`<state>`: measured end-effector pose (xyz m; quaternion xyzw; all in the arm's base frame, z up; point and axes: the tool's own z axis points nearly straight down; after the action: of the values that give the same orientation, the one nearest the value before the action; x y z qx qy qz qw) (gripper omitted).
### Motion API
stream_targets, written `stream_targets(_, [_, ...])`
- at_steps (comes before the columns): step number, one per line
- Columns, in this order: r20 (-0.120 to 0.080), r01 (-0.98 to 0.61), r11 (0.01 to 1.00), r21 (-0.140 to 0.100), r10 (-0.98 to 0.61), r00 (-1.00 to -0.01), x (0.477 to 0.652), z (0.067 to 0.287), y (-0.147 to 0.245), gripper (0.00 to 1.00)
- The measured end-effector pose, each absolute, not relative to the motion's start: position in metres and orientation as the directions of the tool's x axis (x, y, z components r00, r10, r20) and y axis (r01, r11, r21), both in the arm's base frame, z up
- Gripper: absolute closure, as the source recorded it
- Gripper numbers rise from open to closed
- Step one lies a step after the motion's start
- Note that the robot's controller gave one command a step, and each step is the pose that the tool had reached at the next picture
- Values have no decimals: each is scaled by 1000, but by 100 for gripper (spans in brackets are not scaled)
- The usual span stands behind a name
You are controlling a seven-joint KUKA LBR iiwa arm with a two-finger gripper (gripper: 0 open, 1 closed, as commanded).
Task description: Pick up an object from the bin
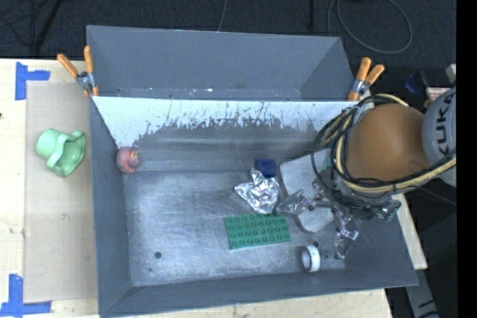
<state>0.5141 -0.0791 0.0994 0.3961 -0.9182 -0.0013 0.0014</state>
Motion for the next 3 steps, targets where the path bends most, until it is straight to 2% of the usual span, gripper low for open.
stream_targets(1, [-1,-350,937,0,-350,-937,515,71,-26,0])
stream_targets(2, [0,-352,936,-1,-352,-936,515,71,-26,0])
stream_targets(3, [-14,-353,936,-4,-353,-935,520,75,-25,100])
